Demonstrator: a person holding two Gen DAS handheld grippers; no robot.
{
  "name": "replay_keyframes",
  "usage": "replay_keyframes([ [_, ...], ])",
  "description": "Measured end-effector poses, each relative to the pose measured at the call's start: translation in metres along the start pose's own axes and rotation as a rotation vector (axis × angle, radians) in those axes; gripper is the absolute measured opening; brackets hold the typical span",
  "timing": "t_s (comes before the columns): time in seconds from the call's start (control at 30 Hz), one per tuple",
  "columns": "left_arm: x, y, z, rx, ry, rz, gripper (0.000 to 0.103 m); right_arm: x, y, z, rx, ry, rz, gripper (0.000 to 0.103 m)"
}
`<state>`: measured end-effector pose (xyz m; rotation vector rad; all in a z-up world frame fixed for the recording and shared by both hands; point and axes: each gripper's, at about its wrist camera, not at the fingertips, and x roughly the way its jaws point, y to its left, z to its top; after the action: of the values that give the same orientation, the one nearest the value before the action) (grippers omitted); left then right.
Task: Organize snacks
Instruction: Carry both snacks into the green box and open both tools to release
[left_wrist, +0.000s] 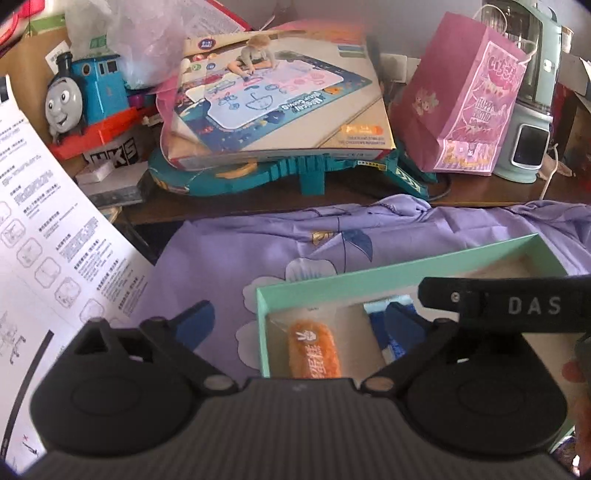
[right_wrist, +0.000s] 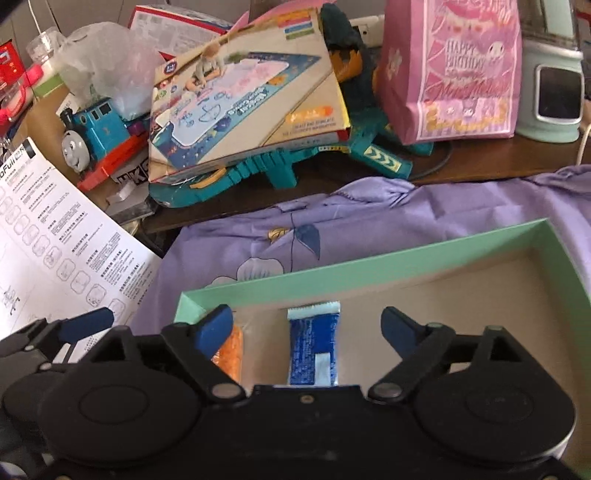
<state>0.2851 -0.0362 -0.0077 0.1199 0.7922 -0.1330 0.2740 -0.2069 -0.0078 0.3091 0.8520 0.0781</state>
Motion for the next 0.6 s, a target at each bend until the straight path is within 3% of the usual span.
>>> replay_keyframes([
  [0.3, -0.035, -0.001, -0.016, 0.007, 0.042, 0.012, 0.103, -0.05, 0.0, -0.021, -0.016, -0.027, -0.009, 0.103],
  [0.6, -0.094, -0.002, -0.051, 0.018, 0.04, 0.006, 0.103, -0.117, 0.004, -0.063, -0.019, -0.048, 0.017, 0.103],
])
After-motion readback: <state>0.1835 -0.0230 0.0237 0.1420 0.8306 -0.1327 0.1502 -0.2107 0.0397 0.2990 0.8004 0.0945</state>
